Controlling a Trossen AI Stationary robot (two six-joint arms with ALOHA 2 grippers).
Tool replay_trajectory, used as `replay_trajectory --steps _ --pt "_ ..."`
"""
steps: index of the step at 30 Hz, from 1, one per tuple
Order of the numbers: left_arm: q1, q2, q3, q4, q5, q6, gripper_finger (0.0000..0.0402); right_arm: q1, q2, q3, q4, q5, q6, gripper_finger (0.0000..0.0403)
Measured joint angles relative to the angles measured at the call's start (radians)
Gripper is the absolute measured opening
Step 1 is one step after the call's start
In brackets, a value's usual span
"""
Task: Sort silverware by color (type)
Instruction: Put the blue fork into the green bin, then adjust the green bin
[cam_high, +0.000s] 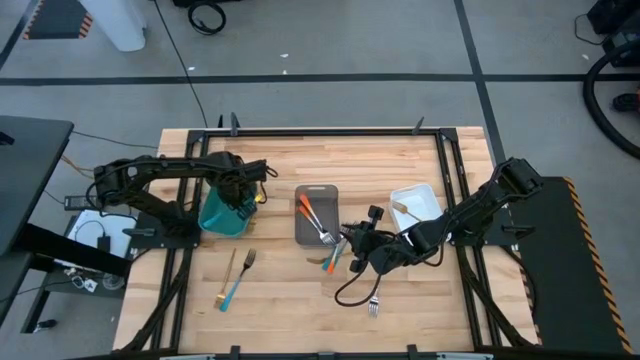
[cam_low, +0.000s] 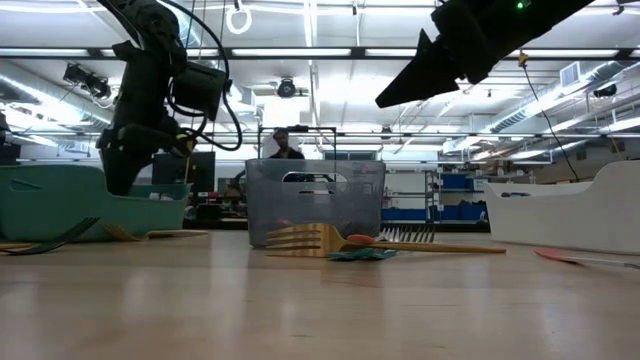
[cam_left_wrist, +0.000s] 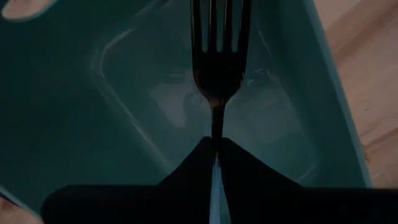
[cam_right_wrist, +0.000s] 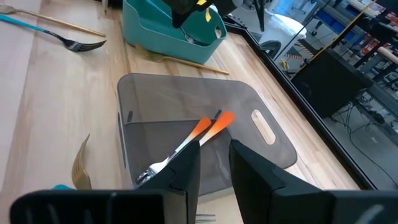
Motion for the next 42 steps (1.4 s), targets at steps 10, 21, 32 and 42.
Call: replay_trajectory --steps 10,21,32,42 --pt "0.000 0.000 0.000 0.009 0.005 -0.009 0.0116 0.000 0.000 0.000 0.000 -0.002 -0.010 0.0092" --pt "-0.026 0.000 0.000 0.024 0.119 -0.041 0.0155 0.000 0.000 0.000 0.000 -0.010 -0.010 0.0092" --pt "-0.085 0.000 0.000 0.108 0.150 -0.077 0.0156 0.000 0.000 0.000 0.007 -0.019 -0.015 0.0092" --pt "-0.084 0.000 0.008 0.137 0.175 -0.095 0.0156 0.000 0.000 0.000 0.007 -0.021 -0.014 0.0092"
